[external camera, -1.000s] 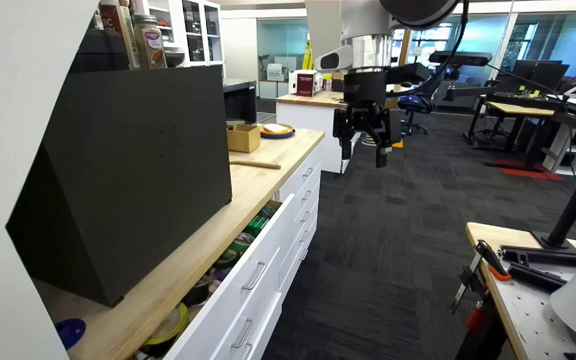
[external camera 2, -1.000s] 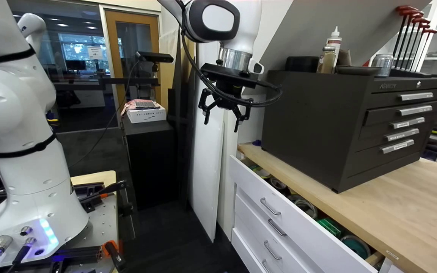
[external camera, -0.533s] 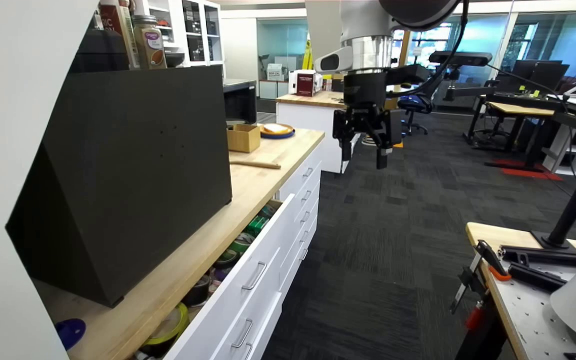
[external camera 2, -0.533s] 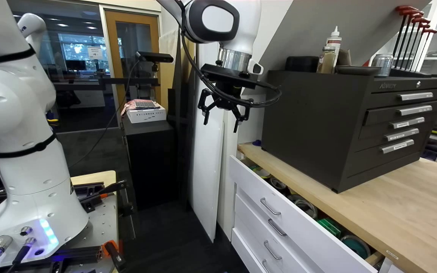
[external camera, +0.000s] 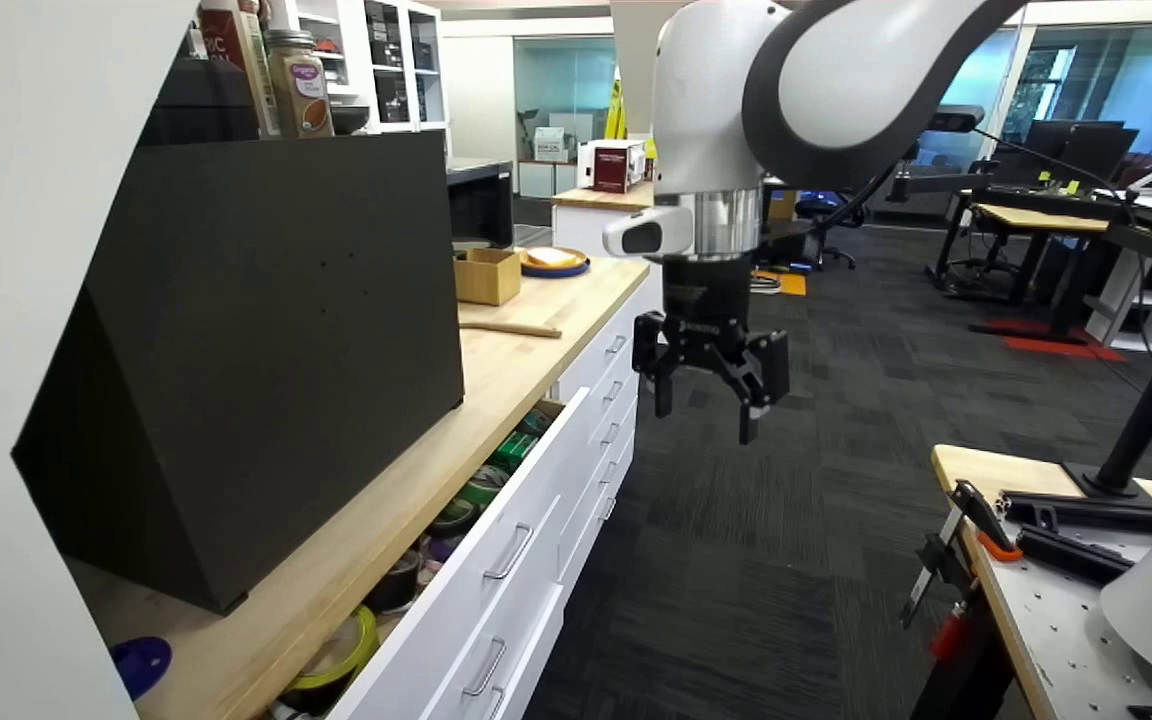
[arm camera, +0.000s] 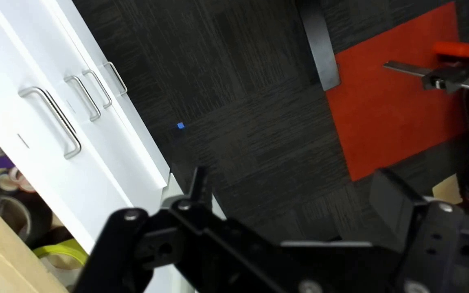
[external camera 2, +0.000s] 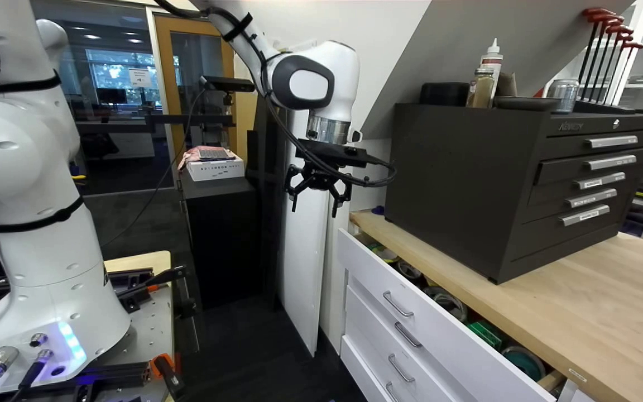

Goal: Open the uppermost drawer of the cabinet to the left

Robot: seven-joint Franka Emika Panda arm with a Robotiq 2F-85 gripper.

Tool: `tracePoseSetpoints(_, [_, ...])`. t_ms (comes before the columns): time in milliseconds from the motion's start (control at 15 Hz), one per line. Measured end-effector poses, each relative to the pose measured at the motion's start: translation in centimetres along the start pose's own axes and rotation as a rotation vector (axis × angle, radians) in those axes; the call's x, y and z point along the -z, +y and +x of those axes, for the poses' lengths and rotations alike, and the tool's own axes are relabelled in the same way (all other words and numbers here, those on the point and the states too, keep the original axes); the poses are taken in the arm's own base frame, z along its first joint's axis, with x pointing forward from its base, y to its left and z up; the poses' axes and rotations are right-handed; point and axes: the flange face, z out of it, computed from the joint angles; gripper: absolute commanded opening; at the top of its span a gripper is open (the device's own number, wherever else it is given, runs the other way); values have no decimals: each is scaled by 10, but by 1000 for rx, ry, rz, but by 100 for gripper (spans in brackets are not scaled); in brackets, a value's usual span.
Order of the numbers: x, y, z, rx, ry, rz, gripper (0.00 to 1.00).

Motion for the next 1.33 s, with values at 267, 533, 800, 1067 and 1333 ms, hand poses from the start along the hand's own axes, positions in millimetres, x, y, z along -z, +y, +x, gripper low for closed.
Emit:
tracePoseSetpoints(267, [-44,-3,35,154,2,-37,100])
tracePoseSetpoints(533, [-61,-4,43,187,1,-33,100])
tracePoseSetpoints(800, [-59,-2,43,184,3,-37,100])
tracePoseSetpoints(1067, [-63,-2,43,190,-1,-30,100])
tracePoseSetpoints(1333, [-83,-4,46,265,-17,-4,100])
